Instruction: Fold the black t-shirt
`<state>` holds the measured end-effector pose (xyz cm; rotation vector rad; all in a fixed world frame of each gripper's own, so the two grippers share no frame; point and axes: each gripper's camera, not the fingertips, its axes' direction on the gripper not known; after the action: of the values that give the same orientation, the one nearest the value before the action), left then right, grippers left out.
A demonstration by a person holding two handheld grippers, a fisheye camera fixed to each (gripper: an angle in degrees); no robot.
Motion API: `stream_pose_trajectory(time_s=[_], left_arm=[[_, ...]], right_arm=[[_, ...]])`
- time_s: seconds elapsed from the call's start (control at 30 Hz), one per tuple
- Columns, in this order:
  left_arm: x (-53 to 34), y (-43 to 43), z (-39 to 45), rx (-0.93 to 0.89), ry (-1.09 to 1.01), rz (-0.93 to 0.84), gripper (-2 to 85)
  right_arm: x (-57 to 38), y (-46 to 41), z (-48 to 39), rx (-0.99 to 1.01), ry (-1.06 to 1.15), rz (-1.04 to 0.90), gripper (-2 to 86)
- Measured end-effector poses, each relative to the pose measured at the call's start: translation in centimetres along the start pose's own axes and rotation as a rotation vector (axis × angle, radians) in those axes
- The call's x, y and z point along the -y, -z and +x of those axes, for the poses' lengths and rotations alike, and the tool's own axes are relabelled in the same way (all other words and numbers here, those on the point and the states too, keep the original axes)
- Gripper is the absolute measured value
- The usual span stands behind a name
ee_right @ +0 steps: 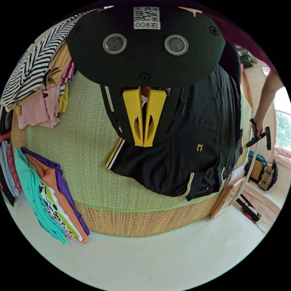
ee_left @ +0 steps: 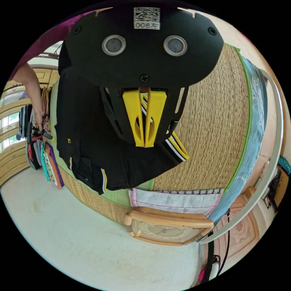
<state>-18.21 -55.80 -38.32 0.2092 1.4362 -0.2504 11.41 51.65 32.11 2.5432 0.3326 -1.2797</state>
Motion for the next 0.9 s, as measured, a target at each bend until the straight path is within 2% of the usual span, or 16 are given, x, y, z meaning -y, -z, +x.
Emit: stream_pose_trajectory(time_s=[0.13,0.23,0.4,0.47,0.53,0.67,0.9], left_arm=[[-8.1,3.1,1.1,-0.169,-0.064,-0.072,5.9],[-13.1,3.0,0.7,-0.234,-0.036,-0.160,7.5],[-15.8,3.2,-0.6,-0.225,0.042,-0.191,3.5],[-16.0,3.7,-0.7,-0.227,0.045,-0.209,1.6],[-15.9,4.7,-0.8,-0.203,0.044,-0.215,1.0],[-16.5,8.2,-2.9,-0.153,0.086,-0.159,0.6],[-19.2,9.4,-6.0,-0.203,0.181,-0.143,2.8]], right_arm=[[-5.2,1.7,-0.9,0.143,0.035,-0.030,5.4],[-11.0,1.3,-1.1,0.233,-0.003,-0.104,7.7],[-16.5,0.7,-0.9,0.216,-0.082,-0.152,5.9],[-16.5,0.8,-0.7,0.232,-0.108,-0.149,4.6],[-16.3,0.8,-1.2,0.161,-0.091,-0.166,2.5],[-16.0,1.8,0.1,0.129,-0.105,-0.168,1.0],[-17.1,1.9,2.5,0.239,-0.182,-0.161,1.3]])
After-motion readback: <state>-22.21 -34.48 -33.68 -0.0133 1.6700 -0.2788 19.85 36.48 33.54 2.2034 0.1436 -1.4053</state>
